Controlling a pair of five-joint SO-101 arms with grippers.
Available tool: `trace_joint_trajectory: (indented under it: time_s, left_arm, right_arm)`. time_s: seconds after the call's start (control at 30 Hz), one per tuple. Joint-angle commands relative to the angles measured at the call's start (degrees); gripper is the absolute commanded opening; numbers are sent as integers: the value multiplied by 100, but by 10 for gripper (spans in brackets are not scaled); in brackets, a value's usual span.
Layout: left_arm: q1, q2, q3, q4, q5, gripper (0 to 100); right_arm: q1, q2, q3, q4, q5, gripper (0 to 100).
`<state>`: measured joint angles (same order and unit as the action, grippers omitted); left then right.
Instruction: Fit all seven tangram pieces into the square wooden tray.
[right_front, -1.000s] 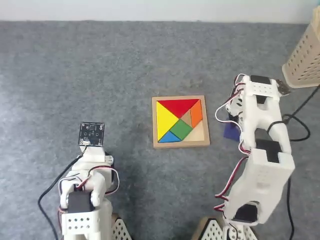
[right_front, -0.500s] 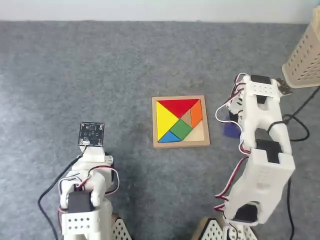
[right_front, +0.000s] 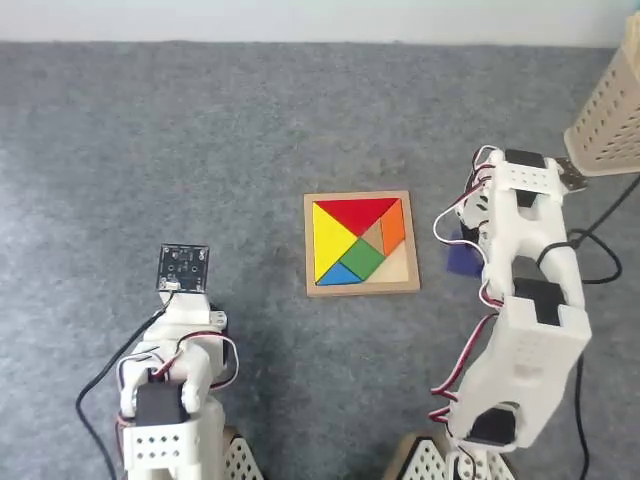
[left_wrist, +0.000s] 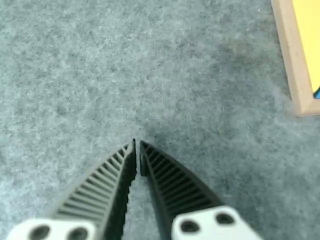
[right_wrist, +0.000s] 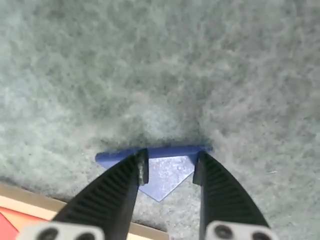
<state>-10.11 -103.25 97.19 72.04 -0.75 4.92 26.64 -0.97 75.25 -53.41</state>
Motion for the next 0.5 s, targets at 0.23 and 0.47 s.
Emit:
trace_joint_trajectory:
  time_s: [0.23,0.47]
  left_arm:
    - [-18,-97,-66,26,53,12]
    - [-18,-97,-66,26,53,12]
  right_arm:
    - [127,400,-97,391,2215,156]
    - [154,374,-800,497,4325,150]
